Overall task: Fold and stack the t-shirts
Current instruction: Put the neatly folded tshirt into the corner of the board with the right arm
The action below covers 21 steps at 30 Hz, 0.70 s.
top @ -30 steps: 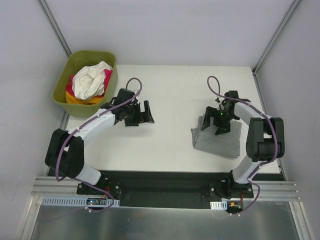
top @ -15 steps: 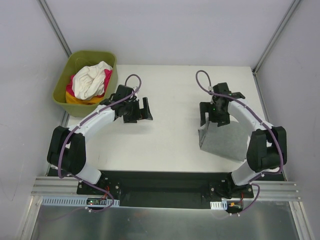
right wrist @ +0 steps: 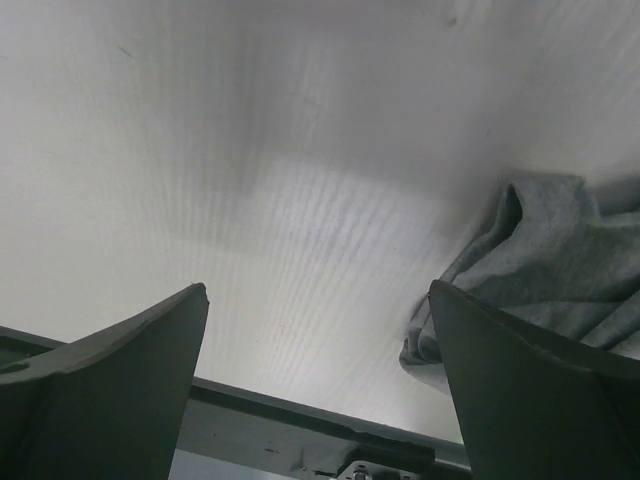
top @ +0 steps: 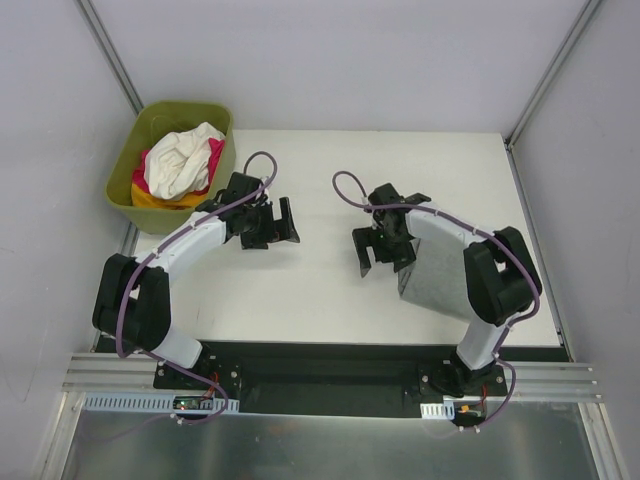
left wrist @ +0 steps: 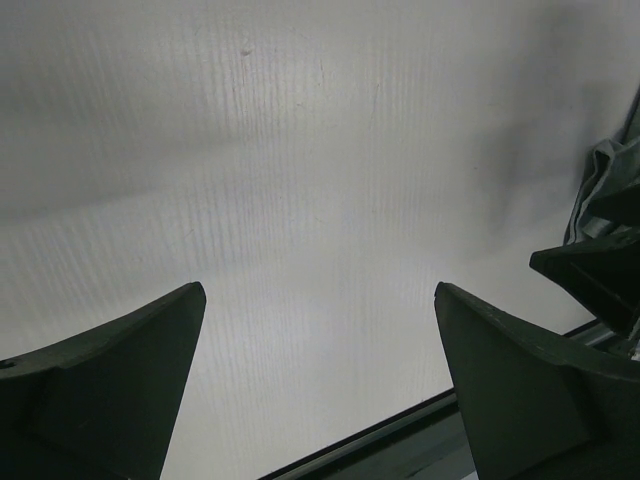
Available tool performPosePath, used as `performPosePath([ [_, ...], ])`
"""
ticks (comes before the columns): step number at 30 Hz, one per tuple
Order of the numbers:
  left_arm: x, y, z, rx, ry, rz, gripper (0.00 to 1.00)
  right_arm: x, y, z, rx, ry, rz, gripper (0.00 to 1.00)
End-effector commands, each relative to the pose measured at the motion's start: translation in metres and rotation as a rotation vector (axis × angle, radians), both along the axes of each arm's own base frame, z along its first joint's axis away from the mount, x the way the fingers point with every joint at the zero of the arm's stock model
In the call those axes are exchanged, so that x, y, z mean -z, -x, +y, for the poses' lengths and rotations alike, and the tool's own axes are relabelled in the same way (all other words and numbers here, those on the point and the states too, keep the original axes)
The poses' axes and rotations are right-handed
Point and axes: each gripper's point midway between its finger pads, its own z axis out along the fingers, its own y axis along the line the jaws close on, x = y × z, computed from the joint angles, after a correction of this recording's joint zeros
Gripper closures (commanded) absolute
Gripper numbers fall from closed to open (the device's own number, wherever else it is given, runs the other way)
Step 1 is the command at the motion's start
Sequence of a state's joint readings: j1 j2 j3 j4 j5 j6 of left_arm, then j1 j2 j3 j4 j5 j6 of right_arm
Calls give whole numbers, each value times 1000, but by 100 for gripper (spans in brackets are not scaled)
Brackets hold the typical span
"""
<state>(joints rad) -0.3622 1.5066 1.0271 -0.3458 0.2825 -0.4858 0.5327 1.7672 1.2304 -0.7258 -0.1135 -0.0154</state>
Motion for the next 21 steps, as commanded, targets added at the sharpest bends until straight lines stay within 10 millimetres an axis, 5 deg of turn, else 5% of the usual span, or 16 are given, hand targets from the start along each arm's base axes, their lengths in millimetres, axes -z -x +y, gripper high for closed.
performPosePath([
  [1,-10,-4,6,-17,4,-31,1,13,26,-12,73,12,73,3],
  [8,-14,-12,8,-22,6,-44,1,29,61,-61,200,127,156,3],
  [17,-15,-16,12,-35,7,-49,1,16,66,-131,382,238,150,3],
  [21,-17,-18,14,-41,4,-55,1,9,58,-127,351,191,115,3],
])
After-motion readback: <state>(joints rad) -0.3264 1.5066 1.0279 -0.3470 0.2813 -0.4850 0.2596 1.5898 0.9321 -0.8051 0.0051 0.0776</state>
